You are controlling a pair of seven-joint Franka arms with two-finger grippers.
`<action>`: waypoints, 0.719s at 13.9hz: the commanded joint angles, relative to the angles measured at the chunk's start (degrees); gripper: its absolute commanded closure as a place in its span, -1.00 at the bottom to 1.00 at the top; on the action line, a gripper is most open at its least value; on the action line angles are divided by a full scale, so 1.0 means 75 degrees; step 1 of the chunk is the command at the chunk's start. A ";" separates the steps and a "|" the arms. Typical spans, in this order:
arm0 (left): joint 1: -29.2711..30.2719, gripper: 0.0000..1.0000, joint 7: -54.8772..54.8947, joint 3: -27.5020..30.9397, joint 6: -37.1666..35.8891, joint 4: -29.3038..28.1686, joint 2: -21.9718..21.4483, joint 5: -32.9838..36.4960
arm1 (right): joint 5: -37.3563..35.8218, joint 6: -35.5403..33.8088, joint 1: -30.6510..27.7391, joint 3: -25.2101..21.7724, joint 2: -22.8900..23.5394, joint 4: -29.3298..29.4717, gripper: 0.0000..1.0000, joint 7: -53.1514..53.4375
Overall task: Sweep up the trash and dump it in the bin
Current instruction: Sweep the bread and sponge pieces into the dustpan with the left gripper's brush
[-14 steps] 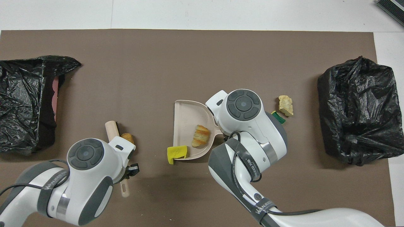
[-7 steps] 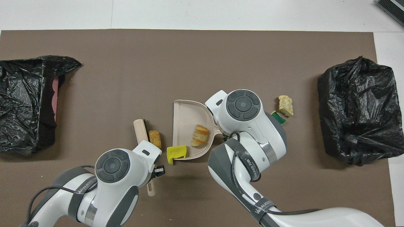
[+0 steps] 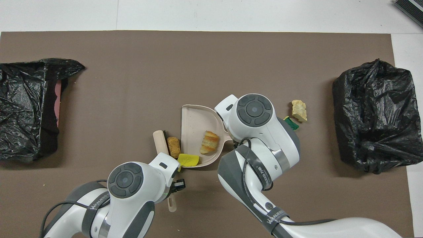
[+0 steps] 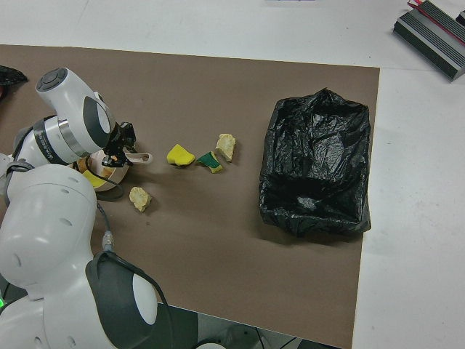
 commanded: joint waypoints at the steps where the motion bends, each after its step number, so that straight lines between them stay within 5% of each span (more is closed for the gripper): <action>1: -0.0043 1.00 -0.0004 0.0060 0.0040 0.1001 0.0774 -0.0327 | -0.0037 0.0121 -0.0106 0.0081 0.0053 -0.0009 1.00 0.0273; 5: 0.0670 1.00 0.0195 0.0143 -0.0334 0.1637 0.1094 -0.0316 | 0.0056 0.0121 -0.0188 0.0081 0.0018 0.0037 1.00 0.0273; 10: 0.0603 1.00 0.0372 0.0611 -0.1259 0.1953 0.0930 -0.0129 | 0.0092 0.0098 -0.0503 0.0081 -0.0041 0.0259 1.00 0.0144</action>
